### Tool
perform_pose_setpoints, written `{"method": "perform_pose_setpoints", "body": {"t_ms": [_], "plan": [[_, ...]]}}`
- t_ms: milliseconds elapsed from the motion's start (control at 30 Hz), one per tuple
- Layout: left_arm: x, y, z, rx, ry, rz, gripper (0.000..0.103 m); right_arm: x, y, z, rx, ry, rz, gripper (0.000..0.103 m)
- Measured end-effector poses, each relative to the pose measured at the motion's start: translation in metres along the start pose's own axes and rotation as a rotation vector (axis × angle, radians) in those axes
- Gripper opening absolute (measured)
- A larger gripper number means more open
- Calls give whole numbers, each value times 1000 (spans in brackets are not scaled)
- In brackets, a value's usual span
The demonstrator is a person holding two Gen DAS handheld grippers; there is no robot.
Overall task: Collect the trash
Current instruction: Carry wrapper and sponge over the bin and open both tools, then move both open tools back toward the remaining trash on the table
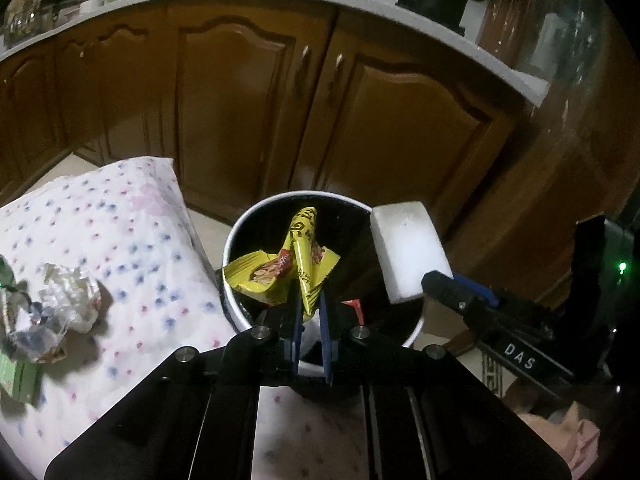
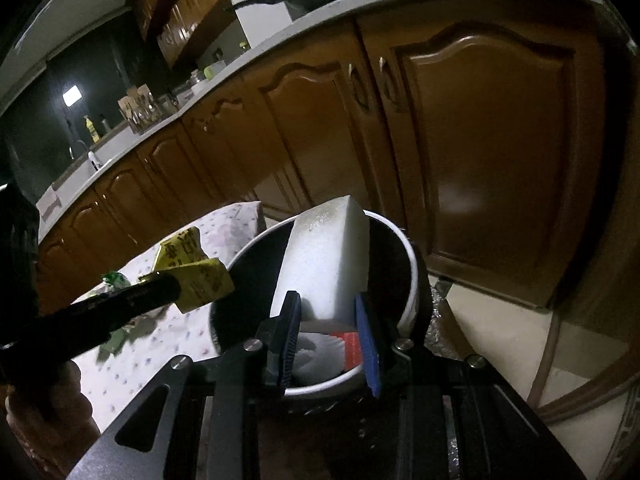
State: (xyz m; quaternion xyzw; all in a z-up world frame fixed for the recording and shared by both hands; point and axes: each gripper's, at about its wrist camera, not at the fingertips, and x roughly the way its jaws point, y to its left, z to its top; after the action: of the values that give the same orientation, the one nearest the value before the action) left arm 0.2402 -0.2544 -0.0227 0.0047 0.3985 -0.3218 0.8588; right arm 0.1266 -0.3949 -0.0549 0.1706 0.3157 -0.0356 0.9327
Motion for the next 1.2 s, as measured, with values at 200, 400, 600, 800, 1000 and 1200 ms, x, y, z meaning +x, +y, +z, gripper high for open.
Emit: {"method": "perform_pose_setpoints", "body": {"t_ms": [200, 400, 600, 800, 1000, 1200], "plan": [[19, 3, 1, -14, 38, 16, 12, 12, -6, 4, -1, 27, -5, 34], [15, 9, -5, -38, 30, 18, 55, 13, -13, 6, 35, 28, 6, 52], [8, 14, -10, -63, 13, -10, 58, -2, -14, 1, 67, -8, 10, 61], [-3, 9, -9, -52, -10, -36, 58, -20, -13, 0, 88, -51, 8, 62], [-18, 11, -13, -66, -31, -52, 58, -34, -11, -1, 107, -81, 8, 62], [-47, 35, -38, -130, -59, -21, 58, -42, 1, -6, 102, -87, 40, 65]]}}
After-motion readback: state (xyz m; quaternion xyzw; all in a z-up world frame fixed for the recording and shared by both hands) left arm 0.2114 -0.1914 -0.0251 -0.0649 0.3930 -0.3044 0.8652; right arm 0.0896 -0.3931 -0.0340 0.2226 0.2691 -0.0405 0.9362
